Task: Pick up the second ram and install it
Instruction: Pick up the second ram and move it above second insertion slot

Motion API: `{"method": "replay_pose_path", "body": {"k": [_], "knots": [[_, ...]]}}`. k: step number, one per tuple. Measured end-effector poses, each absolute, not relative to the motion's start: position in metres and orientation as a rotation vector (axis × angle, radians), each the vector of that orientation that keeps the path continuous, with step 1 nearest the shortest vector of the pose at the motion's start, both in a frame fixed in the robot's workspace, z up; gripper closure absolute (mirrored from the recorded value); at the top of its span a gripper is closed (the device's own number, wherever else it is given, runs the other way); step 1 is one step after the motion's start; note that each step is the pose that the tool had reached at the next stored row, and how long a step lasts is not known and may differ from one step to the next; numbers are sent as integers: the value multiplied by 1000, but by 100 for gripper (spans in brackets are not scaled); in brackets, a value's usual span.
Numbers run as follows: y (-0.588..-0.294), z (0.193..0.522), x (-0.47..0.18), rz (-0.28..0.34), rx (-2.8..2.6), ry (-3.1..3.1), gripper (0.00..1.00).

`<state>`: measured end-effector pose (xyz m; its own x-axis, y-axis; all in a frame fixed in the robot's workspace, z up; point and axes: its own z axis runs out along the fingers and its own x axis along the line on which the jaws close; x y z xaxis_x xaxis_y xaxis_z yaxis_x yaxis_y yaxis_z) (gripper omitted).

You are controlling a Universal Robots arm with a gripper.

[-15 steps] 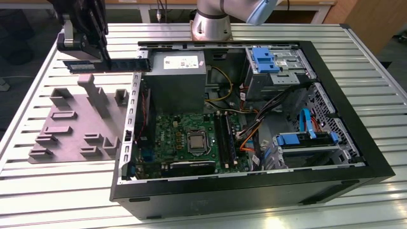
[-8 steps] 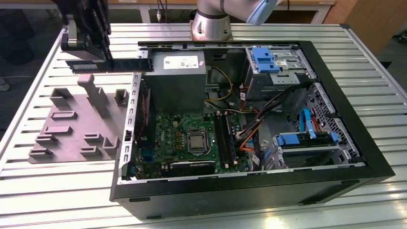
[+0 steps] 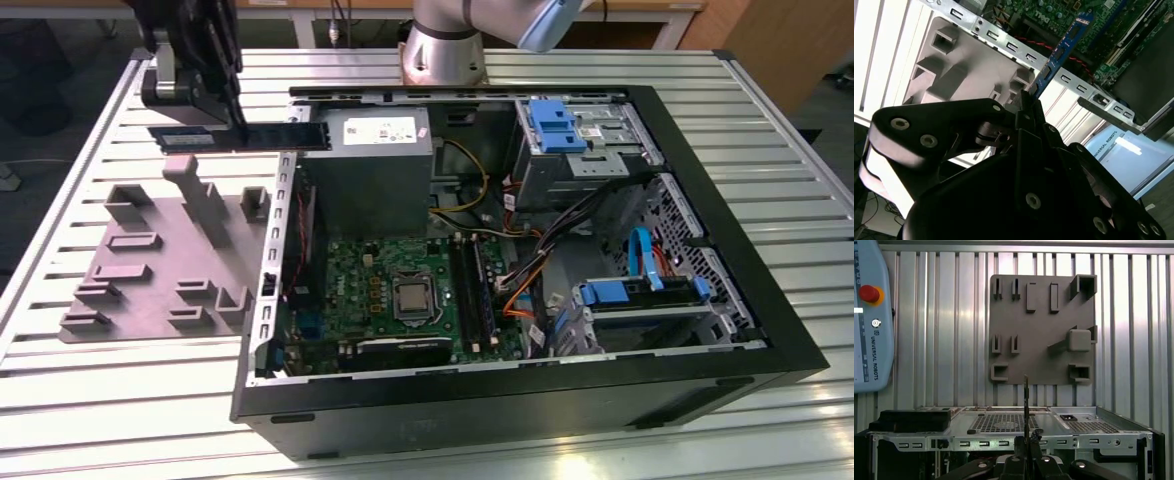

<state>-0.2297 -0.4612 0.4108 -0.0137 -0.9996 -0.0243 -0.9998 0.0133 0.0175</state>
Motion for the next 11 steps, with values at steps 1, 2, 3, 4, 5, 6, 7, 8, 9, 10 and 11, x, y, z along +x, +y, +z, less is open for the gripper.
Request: {"method": "replay_pose_path", "body": {"k": [1,2,3,4,5,6,7,8,9,10,11], "knots": [[-461,411,-229,46,-2203,2233,86],[-461,411,-228,46,-2203,2233,86],[-461,411,-227,46,-2203,2233,86],[-461,411,-226,46,-2203,2233,86],[-461,411,-225,46,-2203,2233,86],[-461,411,-224,46,-2203,2233,86],[-461,411,-223,46,-2203,2233,86],[-461,411,-222,46,-2203,2233,86],[-461,411,-221,46,-2203,2233,86],[-461,411,-221,46,-2203,2233,86],[-461,411,-220,46,-2203,2233,86]]}}
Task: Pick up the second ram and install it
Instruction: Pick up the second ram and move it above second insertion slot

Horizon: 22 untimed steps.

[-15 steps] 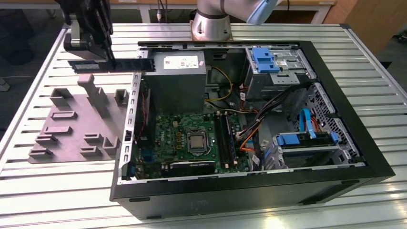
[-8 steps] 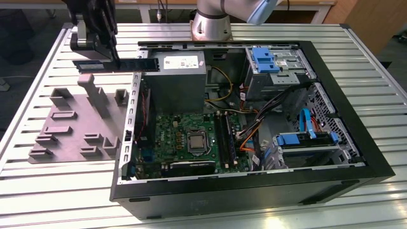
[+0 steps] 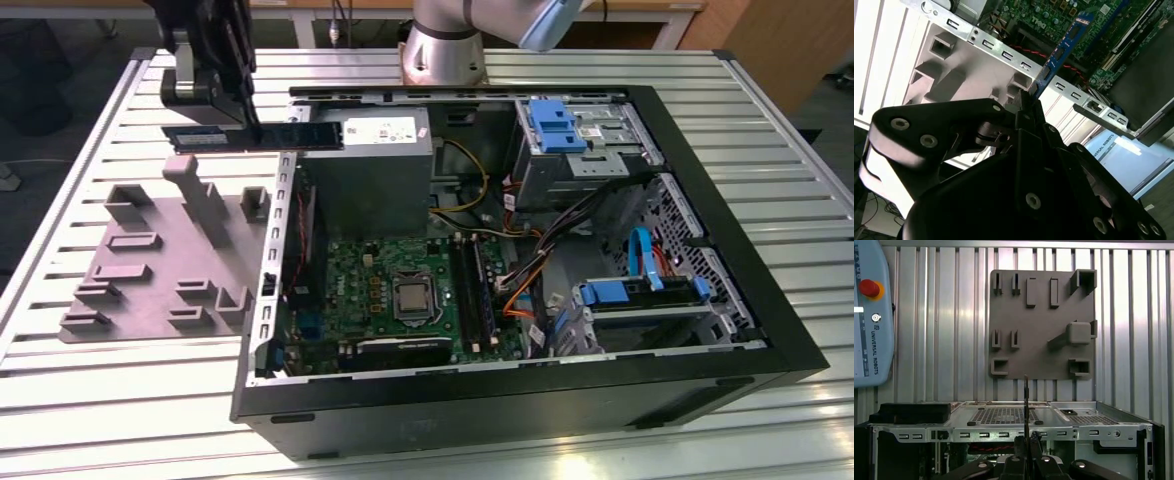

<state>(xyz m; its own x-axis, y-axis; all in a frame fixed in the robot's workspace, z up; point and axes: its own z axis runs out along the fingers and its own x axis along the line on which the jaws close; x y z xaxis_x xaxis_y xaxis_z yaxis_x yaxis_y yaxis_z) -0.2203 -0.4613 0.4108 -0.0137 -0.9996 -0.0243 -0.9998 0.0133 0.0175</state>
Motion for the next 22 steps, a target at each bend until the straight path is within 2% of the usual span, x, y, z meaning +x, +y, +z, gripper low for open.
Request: {"method": "replay_pose_path", "body": {"k": [12,22], "knots": [[-461,411,-203,46,-2203,2233,86],[-461,410,-165,46,-2203,2233,86]]}}
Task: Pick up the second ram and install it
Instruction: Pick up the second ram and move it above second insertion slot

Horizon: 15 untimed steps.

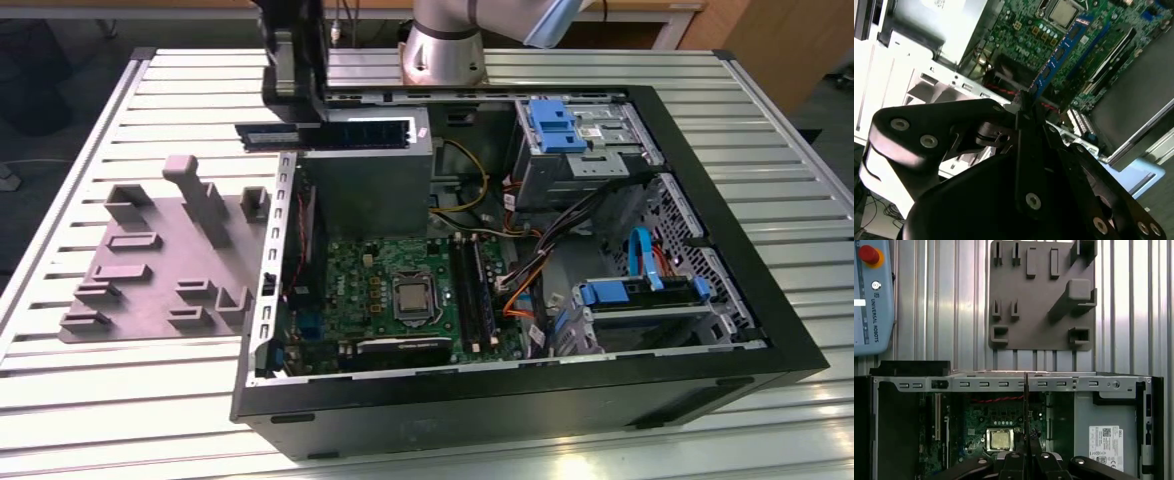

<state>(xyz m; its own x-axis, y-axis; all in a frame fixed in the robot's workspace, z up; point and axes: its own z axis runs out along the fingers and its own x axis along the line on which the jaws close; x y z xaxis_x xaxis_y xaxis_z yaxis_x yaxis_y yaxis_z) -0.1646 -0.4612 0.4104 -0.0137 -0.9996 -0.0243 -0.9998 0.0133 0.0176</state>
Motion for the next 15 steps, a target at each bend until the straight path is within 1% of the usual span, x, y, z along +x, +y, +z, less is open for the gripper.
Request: {"method": "replay_pose_path", "body": {"k": [15], "knots": [[-461,406,-118,46,-2190,2244,86]]}}
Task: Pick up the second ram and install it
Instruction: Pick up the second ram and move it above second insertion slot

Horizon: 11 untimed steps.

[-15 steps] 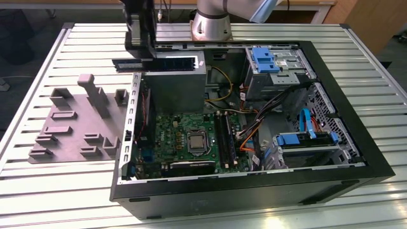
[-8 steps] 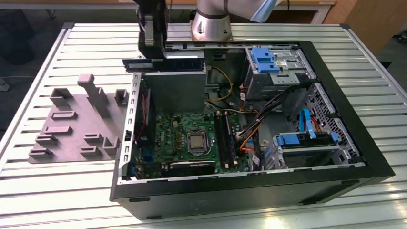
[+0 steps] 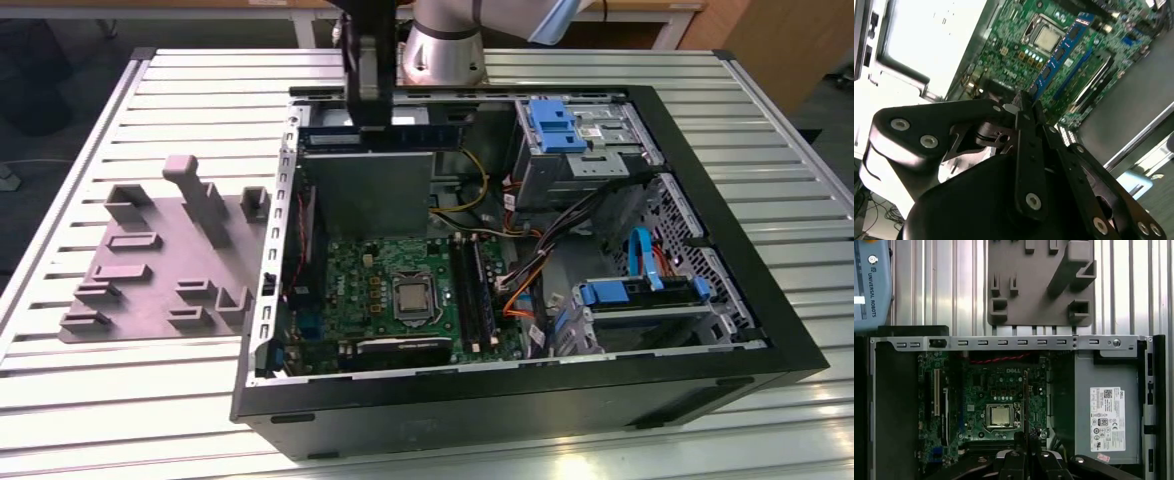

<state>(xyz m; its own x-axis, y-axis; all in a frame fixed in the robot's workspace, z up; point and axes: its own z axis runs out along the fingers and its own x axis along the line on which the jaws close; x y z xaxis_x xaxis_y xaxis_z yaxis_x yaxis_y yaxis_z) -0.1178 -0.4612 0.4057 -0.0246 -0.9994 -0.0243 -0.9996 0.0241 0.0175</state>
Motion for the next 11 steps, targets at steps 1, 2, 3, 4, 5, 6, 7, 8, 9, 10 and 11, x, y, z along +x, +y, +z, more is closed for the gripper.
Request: {"method": "replay_pose_path", "body": {"k": [1,2,3,4,5,6,7,8,9,10,11], "knots": [[-461,405,-114,46,-2190,2245,86],[-461,405,-110,46,-2190,2245,86],[-461,404,-107,46,-2190,2245,86],[-461,404,-103,46,-2190,2245,86],[-461,403,-99,46,-2190,2245,86],[-461,403,-95,46,-2190,2245,86],[-461,402,-92,46,-2190,2245,86],[-461,402,-88,46,-2190,2245,86],[-461,401,-84,46,-2190,2245,86],[-461,400,-80,46,-2190,2245,86],[-461,400,-77,46,-2189,2245,86]]}}
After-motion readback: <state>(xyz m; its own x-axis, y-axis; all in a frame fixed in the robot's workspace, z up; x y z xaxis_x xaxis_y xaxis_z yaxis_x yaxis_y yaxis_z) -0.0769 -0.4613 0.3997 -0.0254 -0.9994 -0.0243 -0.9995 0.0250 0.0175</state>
